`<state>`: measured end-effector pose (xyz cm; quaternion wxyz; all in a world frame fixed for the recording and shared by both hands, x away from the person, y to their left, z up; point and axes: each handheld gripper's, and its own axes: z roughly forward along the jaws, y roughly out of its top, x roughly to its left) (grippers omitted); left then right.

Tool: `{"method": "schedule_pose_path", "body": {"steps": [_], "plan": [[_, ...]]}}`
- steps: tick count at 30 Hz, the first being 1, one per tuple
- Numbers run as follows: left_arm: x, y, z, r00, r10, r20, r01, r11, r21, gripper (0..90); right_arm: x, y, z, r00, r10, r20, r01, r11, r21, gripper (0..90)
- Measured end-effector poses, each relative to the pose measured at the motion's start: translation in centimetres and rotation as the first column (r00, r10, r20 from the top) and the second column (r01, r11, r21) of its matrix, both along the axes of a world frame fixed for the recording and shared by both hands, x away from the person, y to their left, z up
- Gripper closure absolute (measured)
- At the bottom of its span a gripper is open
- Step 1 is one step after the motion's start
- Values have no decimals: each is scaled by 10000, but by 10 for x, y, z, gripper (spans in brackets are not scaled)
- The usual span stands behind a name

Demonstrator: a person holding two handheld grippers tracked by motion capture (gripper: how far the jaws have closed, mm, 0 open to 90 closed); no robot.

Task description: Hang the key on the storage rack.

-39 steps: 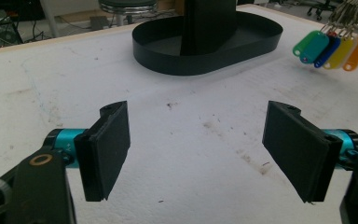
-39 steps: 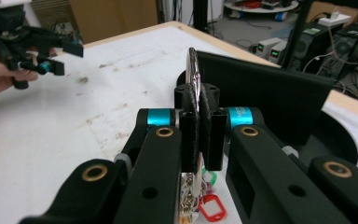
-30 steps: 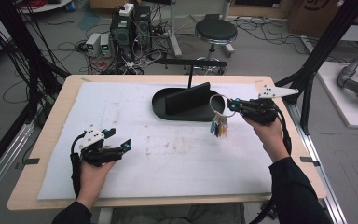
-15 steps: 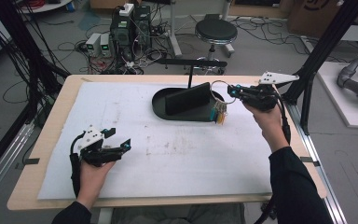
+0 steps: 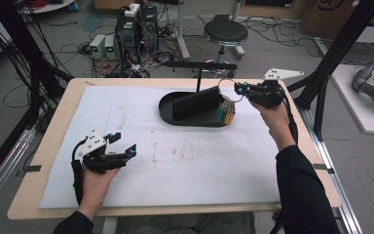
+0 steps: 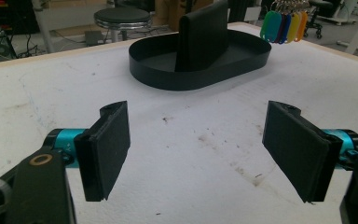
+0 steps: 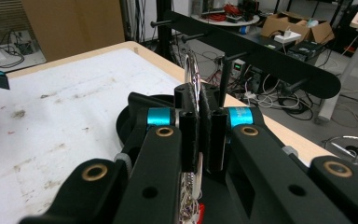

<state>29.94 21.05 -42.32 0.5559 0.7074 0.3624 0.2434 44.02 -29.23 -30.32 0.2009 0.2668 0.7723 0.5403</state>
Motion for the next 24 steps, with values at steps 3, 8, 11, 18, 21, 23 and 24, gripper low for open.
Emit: {"method": "schedule_pose_path", "body": {"steps": [3,8,11,18,21,23,24], "plan": [[0,0,0,10000,-7,-2,7,10000,13,233,5,0,3,9999,-100,-17,100,10000,2,880],[-1,0,0,10000,-30,-13,30,10000,21,233,13,2,7,9997,-248,91,247,9996,97,880],[-2,1,-1,10000,1,-11,-1,10000,2,233,18,3,6,9994,-350,36,350,9994,34,879],[-3,4,-1,10000,88,-40,-88,10000,-33,233,30,6,-1,9983,-533,-227,533,9986,24,880],[-4,5,-2,9999,120,-58,-120,9999,-48,233,36,7,-2,9972,-638,-397,640,9979,36,880],[-5,6,-3,9999,122,-66,-122,9999,-44,233,39,9,-2,9968,-728,-317,731,9973,72,879],[-5,7,-3,9999,104,-67,-104,9999,-45,233,39,9,-1,9961,-833,-306,837,9964,100,880]]}}
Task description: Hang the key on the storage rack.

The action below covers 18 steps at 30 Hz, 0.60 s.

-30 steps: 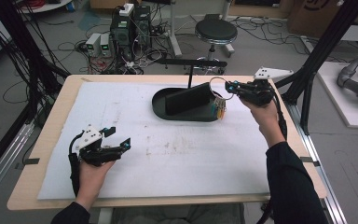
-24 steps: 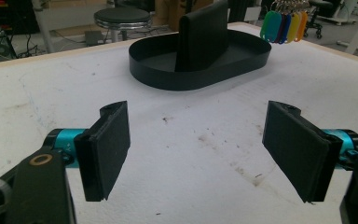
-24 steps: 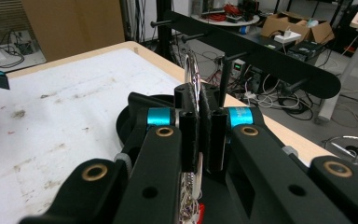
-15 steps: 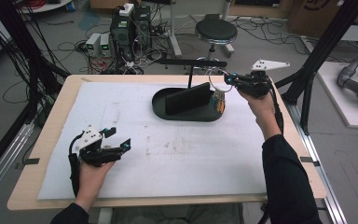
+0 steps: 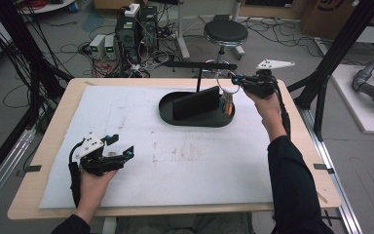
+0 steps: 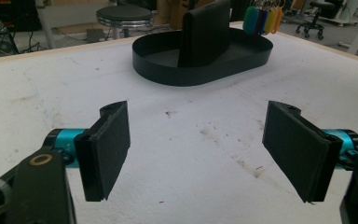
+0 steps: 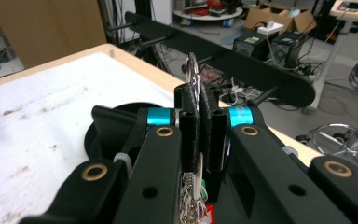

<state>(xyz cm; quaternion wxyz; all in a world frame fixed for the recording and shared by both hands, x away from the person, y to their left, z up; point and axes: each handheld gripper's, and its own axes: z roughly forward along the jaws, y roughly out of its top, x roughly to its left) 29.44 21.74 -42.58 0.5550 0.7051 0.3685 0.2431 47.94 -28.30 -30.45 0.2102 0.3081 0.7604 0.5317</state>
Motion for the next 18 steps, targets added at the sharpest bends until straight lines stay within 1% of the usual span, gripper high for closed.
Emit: {"method": "schedule_pose_path", "body": {"steps": [1,3,7,11,14,16,18], "plan": [[-1,1,0,10000,25,-21,-25,10000,16,233,1,0,0,10000,-33,-17,33,10000,48,879],[-1,2,0,10000,43,-6,-43,10000,7,233,4,1,-2,9999,-149,-45,149,9999,-31,880],[-3,4,0,10000,71,12,-71,10000,1,233,10,-3,-8,9981,-448,-428,447,9990,-38,880],[-4,6,-1,9999,141,14,-141,9999,3,233,15,-7,-11,9956,-785,-516,787,9969,35,879],[-5,6,-1,9998,174,-23,-174,9998,-10,233,17,-9,-13,9943,-880,-601,882,9961,6,879],[-5,7,-1,9998,174,-4,-174,9998,21,233,19,-9,-15,9929,-965,-690,961,9953,-100,879],[-5,7,-1,9998,173,1,-173,9998,26,233,20,-10,-16,9916,-1033,-773,1033,9946,-49,879]]}}
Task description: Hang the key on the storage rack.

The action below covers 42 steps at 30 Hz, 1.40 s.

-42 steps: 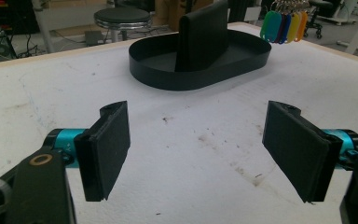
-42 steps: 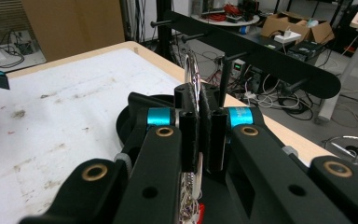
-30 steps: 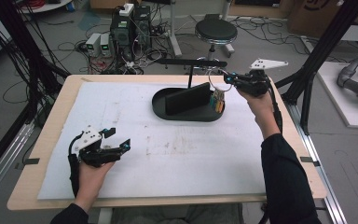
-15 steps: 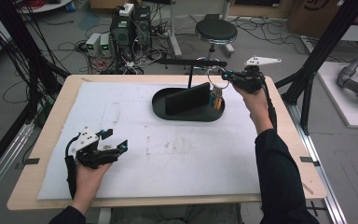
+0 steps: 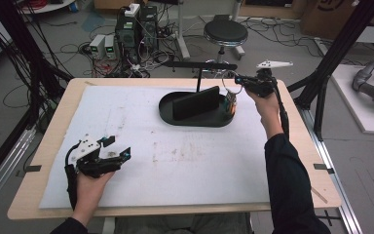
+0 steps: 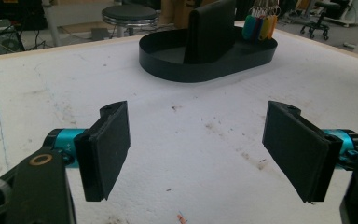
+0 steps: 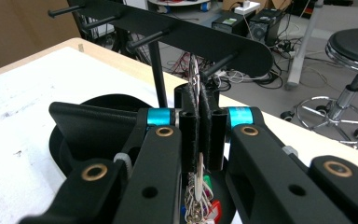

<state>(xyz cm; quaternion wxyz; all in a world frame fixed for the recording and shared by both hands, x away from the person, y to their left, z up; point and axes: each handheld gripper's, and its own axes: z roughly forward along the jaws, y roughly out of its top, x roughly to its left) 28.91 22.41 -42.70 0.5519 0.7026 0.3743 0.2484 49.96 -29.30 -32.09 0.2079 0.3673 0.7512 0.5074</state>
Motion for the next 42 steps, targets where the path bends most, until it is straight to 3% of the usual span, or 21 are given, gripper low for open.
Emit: {"method": "schedule_pose_path", "body": {"steps": [20,26,28,33,35,37,40,42], "plan": [[0,0,-1,10000,4,-10,-4,10000,4,233,6,-3,-7,9956,-876,-341,873,9961,-129,863],[0,0,-1,10000,-29,-26,29,10000,40,233,5,-1,-8,9882,-1486,-383,1457,9869,-687,786],[0,0,-1,10000,-22,-29,23,10000,44,233,2,-2,-7,9856,-1671,-251,1649,9836,-728,720],[3,0,-1,10000,-33,-47,33,10000,67,233,-13,-6,5,9805,-1961,124,1960,9717,-1322,575],[4,-1,-1,10000,-25,-31,25,9999,110,233,-23,-9,11,9807,-1949,133,1949,9723,-1289,493],[7,-3,-1,10000,-54,-10,54,9999,159,233,-33,-12,17,9838,-1795,0,1782,9770,-1174,476],[10,-5,0,10000,-84,-4,84,9998,205,233,-59,-18,25,9859,-1575,571,1628,9811,-1046,472],[12,-7,0,9999,-117,-12,117,9997,227,233,-74,-23,28,9879,-1439,578,1489,9842,-954,447]]}}
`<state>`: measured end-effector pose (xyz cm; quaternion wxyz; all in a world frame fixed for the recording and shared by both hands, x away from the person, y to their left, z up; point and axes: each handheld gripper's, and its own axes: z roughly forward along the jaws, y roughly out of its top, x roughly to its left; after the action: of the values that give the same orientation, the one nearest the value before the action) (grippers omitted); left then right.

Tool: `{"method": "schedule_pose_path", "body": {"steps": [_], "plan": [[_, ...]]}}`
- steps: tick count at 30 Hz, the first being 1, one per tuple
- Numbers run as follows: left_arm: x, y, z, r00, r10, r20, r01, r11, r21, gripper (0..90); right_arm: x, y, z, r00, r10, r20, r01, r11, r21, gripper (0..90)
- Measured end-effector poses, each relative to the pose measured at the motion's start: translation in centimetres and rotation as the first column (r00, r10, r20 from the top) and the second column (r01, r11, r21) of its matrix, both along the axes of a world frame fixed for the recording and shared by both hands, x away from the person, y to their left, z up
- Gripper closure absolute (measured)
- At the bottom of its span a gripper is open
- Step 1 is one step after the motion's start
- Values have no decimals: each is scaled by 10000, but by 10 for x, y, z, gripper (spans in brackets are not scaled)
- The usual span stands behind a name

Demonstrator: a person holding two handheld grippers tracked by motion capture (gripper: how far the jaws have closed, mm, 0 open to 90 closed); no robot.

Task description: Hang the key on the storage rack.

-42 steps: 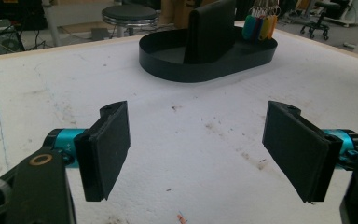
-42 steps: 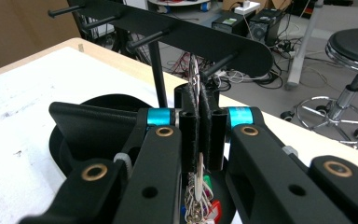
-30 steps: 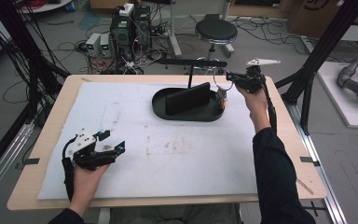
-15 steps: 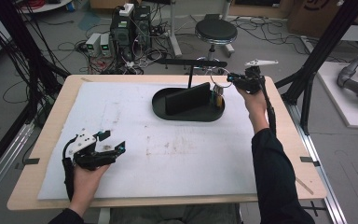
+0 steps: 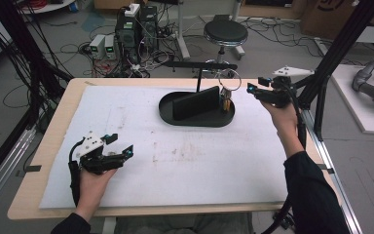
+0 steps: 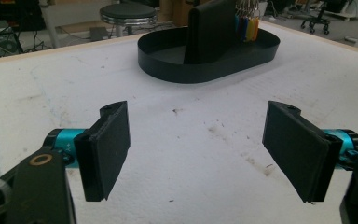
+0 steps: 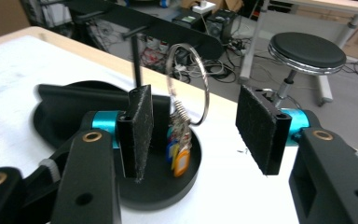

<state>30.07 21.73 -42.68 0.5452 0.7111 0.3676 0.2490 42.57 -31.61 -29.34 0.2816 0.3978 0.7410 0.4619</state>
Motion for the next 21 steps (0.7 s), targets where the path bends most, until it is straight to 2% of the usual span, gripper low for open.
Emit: {"method": "schedule_pose_path", "body": {"steps": [1,3,6,8,10,13,15,17,19,21], "plan": [[1,-1,0,10000,-7,-3,7,10000,3,233,-5,-2,1,10000,43,-84,-43,10000,61,427],[3,-2,0,10000,-15,-4,15,10000,52,233,-22,-10,-1,9996,82,267,-92,9994,348,423],[5,-3,1,10000,-40,43,40,10000,85,233,-41,-19,-8,9996,16,270,-33,9980,624,398],[6,-3,3,9999,-12,103,11,10000,77,233,-55,-28,-18,9993,23,361,-54,9961,878,387],[7,-1,4,9999,5,169,-6,10000,63,233,-65,-34,-29,9996,51,263,-80,9937,1119,363],[8,1,3,9997,127,213,-129,9999,97,233,-79,-44,-49,9995,-227,220,197,9916,1275,315],[9,3,2,9995,170,253,-174,9997,146,231,-88,-51,-64,9984,-501,269,452,9862,1595,289],[9,4,0,9992,174,361,-186,9993,332,227,-94,-54,-77,9976,-666,208,622,9839,1676,268],[9,7,-2,9985,126,537,-155,9984,541,228,-99,-56,-92,9963,-785,348,713,9823,1734,263],[9,11,-3,9981,150,603,-194,9972,724,227,-101,-57,-103,9959,-882,199,836,9822,1683,261]]}}
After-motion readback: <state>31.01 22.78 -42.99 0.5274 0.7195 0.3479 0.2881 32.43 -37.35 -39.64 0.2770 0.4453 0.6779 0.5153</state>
